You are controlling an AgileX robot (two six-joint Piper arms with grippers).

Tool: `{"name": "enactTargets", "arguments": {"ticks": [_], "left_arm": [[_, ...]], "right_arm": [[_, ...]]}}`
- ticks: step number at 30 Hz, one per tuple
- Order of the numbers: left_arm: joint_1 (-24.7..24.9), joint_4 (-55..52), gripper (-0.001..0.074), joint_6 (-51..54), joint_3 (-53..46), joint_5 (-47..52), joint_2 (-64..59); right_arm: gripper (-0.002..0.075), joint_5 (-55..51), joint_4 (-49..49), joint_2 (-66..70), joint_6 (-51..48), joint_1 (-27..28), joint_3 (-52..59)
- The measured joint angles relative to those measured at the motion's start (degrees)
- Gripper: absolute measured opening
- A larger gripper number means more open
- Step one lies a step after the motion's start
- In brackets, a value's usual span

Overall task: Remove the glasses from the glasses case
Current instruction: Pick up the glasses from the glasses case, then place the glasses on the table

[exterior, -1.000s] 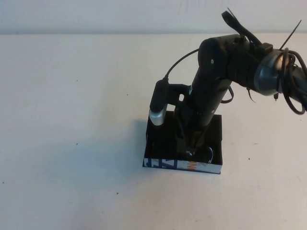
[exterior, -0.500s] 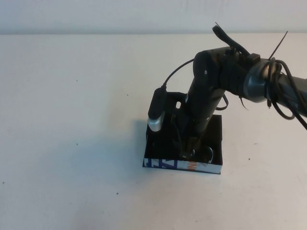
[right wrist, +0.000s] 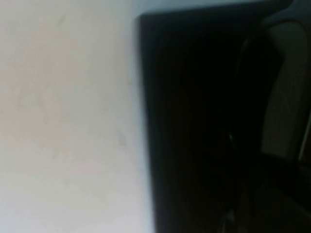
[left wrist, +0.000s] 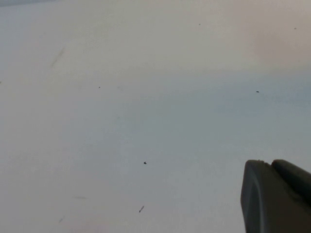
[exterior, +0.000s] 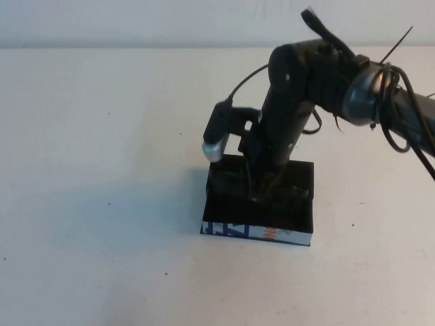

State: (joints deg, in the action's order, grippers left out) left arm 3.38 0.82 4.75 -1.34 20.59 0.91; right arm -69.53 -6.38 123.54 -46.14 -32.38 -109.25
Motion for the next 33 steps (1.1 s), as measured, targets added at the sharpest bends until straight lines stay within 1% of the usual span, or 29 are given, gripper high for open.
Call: {"name": "enactTargets", "arguments": {"ticks": [3, 7, 10, 13, 17, 20, 22, 24, 28, 31, 33], "left_arm": [[0.0, 0.0, -0.0005, 0.0, 0.0, 0.0, 0.0], [0.0, 0.0, -0.0005, 0.0, 0.0, 0.0, 0.0], [0.0, 0.0, -0.0005, 0.0, 0.0, 0.0, 0.0], [0.0, 0.0, -0.0005, 0.0, 0.0, 0.0, 0.0], [0.0, 0.0, -0.0005, 0.0, 0.0, 0.0, 0.0], [0.0, 0.0, -0.0005, 0.0, 0.0, 0.0, 0.0], [0.0, 0.0, -0.0005, 0.0, 0.0, 0.0, 0.0], [0.0, 0.0, -0.0005, 0.0, 0.0, 0.0, 0.0], [0.0, 0.0, -0.0005, 0.0, 0.0, 0.0, 0.0], [0.0, 0.0, -0.0005, 0.0, 0.0, 0.0, 0.0], [0.0, 0.0, -0.0005, 0.0, 0.0, 0.0, 0.0]], "right_arm": [[0.0043, -0.2, 3.7, -0.9, 7.0, 0.0, -3.4], [0.0043, -0.6, 6.8, -4.5, 23.6, 0.4, -4.6], [0.0043, -0.8, 6.4, -7.9, 35.4, 2.4, -3.5], [0.0043, -0.9, 4.9, -12.2, 42.0, 5.7, -0.2], [0.0043, -0.9, 0.1, -20.0, 44.8, 11.7, 7.8], [0.0043, -0.9, -2.2, -26.1, 45.3, 16.1, 17.0], [0.0043, -0.9, -2.2, -29.9, 45.3, 17.8, 23.6], [0.0043, 0.7, -1.2, -33.5, 45.5, 18.5, 30.5], [0.0043, 10.7, -0.3, -37.4, 47.5, 19.3, 43.0], [0.0043, 17.4, -0.3, -37.2, 48.1, 19.3, 47.6], [0.0043, 20.0, -0.3, -35.9, 48.2, 19.3, 48.9]]}}
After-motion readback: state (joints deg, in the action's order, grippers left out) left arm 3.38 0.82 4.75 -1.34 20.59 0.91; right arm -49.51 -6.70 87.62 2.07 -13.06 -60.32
